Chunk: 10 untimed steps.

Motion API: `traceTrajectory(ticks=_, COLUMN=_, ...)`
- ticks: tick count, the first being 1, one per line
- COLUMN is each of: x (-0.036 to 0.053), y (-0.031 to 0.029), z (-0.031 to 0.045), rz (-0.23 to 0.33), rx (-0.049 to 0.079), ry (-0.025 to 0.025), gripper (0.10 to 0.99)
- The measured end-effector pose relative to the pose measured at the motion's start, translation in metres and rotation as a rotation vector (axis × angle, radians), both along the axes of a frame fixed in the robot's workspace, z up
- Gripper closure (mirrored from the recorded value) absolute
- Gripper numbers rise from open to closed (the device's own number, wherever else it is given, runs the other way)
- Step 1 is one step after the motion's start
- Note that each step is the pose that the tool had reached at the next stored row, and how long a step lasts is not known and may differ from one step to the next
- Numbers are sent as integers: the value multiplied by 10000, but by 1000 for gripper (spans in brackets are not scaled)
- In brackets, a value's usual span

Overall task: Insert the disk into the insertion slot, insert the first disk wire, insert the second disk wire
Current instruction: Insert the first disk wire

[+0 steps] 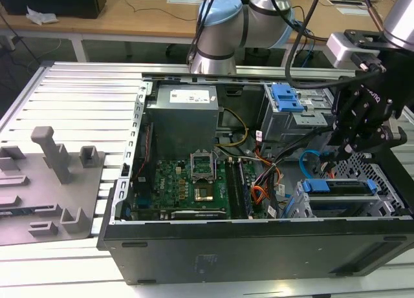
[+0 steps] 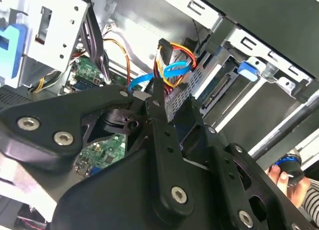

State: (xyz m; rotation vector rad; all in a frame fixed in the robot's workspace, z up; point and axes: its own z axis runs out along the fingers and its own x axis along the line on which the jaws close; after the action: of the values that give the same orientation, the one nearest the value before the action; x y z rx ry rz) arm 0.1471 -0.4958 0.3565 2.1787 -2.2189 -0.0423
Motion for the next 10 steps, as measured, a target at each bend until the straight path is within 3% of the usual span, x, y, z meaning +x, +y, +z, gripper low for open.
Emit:
traceTrajectory(ticks=3, x=1, y=0, z=-42, rz=1, rx=-39, ry=0, gripper=725)
traceTrajectory(ticks=8, x=0, y=0, z=-43, rz=0, rx=-49, ry=-1, gripper=725)
traceTrajectory(ticks=9, x=1, y=0, z=-43, rz=1, rx=-53, ry=0, gripper=741)
traceTrajectory(ticks=10, x=1, y=0, z=-42, rz=1, rx=-57, ry=0, gripper=871)
